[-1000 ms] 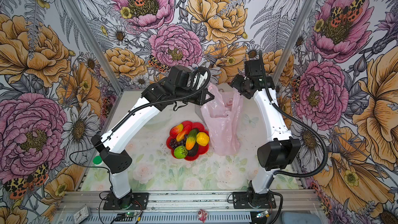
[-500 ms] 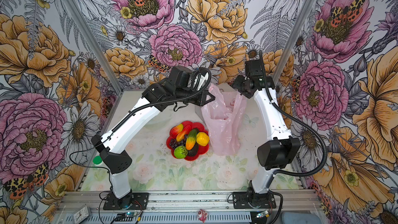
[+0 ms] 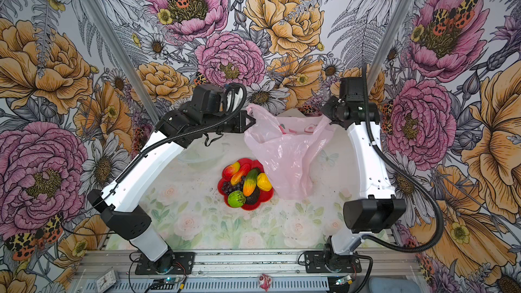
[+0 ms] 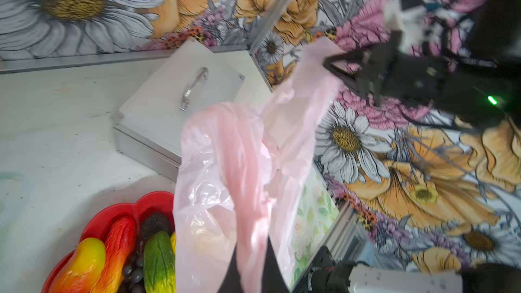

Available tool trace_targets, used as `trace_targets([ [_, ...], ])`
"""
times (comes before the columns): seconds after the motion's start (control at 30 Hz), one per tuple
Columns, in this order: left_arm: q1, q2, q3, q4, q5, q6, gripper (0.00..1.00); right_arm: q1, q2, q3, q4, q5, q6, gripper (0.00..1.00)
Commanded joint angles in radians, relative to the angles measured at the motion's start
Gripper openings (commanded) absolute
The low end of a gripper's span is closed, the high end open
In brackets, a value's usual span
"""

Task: Place the fruits into the plastic bag
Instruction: Open the plastic bag at the center of the table.

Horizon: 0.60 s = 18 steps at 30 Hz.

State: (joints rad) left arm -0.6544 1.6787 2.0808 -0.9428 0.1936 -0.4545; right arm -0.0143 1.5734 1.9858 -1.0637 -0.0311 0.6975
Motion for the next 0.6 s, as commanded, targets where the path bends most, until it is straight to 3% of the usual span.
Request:
trace_targets([
  [0.0,0.046,-0.008,0.062,-0.011,-0.116,-0.058,0.0,0.031,-0.079,0.047,0.035,-0.147,0.003,0.0],
  [0.07,0.053,0.004,0.172,-0.069,-0.182,-0.018,0.0,0.103,-0.042,0.157,0.065,-0.246,-0.016,0.0],
  [0.17,0.055,-0.003,0.317,-0.163,-0.316,0.04,0.0,0.214,0.061,0.397,0.066,-0.302,-0.04,0.0],
  [0.23,0.062,-0.047,0.337,-0.191,-0.388,0.058,0.0,0.245,0.144,0.534,0.069,-0.374,0.0,0.0],
  [0.43,0.078,-0.301,0.151,-0.225,-0.627,0.073,0.0,0.328,0.314,0.666,0.091,-0.484,0.04,0.0],
  [0.57,0.224,-0.453,0.009,-0.308,-0.574,0.017,0.0,0.352,0.343,0.628,0.08,-0.455,0.03,0.0],
])
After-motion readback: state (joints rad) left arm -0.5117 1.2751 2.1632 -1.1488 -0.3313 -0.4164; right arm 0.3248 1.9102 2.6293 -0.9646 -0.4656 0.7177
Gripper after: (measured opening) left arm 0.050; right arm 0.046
